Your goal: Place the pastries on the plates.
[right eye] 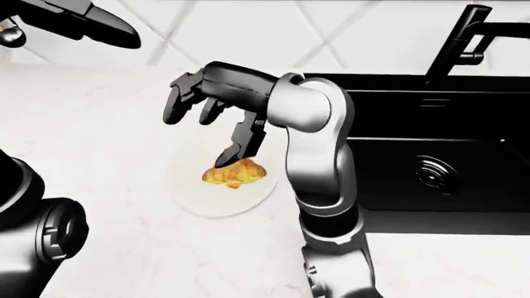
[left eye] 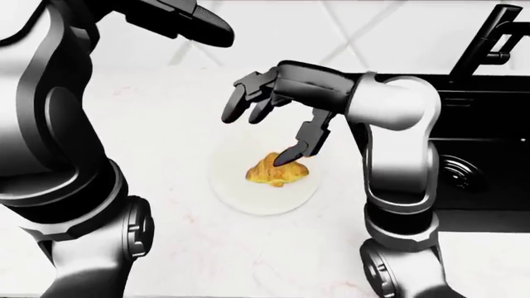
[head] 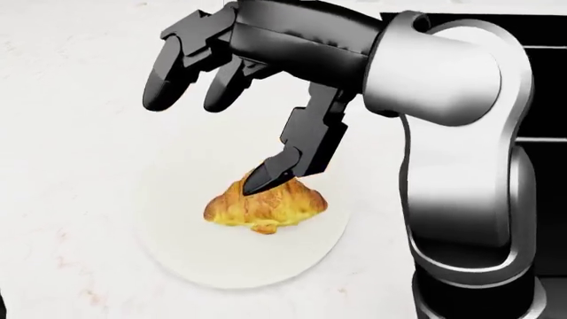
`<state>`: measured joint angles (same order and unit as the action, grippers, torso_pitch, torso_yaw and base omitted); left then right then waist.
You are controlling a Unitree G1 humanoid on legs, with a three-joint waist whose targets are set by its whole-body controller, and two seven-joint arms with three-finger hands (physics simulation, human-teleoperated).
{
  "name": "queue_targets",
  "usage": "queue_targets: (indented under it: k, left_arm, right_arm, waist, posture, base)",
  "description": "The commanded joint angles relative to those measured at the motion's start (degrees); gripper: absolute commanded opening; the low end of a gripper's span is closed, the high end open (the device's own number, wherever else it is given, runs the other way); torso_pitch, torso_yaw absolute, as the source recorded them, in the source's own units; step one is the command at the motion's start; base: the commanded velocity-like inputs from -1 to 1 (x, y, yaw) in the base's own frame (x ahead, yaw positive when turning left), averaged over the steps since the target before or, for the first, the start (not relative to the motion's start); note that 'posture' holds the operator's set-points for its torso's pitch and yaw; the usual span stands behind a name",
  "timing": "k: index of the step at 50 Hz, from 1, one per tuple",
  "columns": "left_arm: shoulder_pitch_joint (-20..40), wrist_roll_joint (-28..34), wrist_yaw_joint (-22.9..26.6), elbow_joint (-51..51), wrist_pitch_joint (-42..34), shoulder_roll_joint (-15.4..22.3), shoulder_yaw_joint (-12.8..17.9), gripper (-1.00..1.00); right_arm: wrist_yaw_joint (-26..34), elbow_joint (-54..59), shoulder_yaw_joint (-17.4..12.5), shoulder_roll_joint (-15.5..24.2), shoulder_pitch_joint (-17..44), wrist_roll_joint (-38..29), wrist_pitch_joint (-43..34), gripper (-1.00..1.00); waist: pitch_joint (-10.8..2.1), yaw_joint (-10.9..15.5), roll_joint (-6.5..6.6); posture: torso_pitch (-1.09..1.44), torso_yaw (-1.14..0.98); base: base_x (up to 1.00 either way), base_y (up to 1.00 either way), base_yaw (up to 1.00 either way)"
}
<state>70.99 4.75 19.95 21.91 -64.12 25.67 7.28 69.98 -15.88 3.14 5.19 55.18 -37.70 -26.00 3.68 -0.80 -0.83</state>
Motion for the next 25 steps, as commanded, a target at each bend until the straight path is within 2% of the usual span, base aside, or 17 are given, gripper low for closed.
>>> queue_targets:
  k: [1,6,12,15,25]
  left_arm:
    - [1.86,0.40,-0.36,0.75,1.15,0.59,0.73,1.00]
    - [2.04,0.55,-0.25,1.17,0.64,0.53,0.59,1.00]
    - [2.34,0.71,0.23,0.86,0.78,0.97,0.60,1.00]
    - [2.75,0.87,0.78,0.81,0.49,1.60,0.60,1.00]
    - [0.34,2.31,3.69,1.53,0.61,5.47,1.61,1.00]
  right_arm:
    - [-0.23,-1.08,-0.96,0.84,1.04,0.18,-0.46,0.19]
    - [0.36,-1.49,-2.09,2.92,1.66,0.85,-1.13,0.18]
    - [2.70,-2.41,-5.55,8.51,5.91,2.80,-4.57,0.20]
    - [3.89,-3.30,-7.52,12.19,7.66,4.34,-6.61,0.22]
    - [6.63,-7.63,-16.05,28.13,8.83,13.47,-13.39,0.41]
  waist:
    - [-1.10,-0.08,0.63]
    - [-0.95,-0.04,1.02]
    - [-0.84,0.04,1.17]
    - [-0.66,0.10,1.20]
    - [-0.40,0.16,0.81]
  posture:
    - [0.00,0.00]
    - [0.00,0.00]
    - [0.00,0.00]
    - [0.00,0.00]
    - [0.00,0.00]
  base:
    - [0.00,0.00,0.00]
    - [0.00,0.00,0.00]
    - [0.00,0.00,0.00]
    - [0.00,0.00,0.00]
    - [0.00,0.00,0.00]
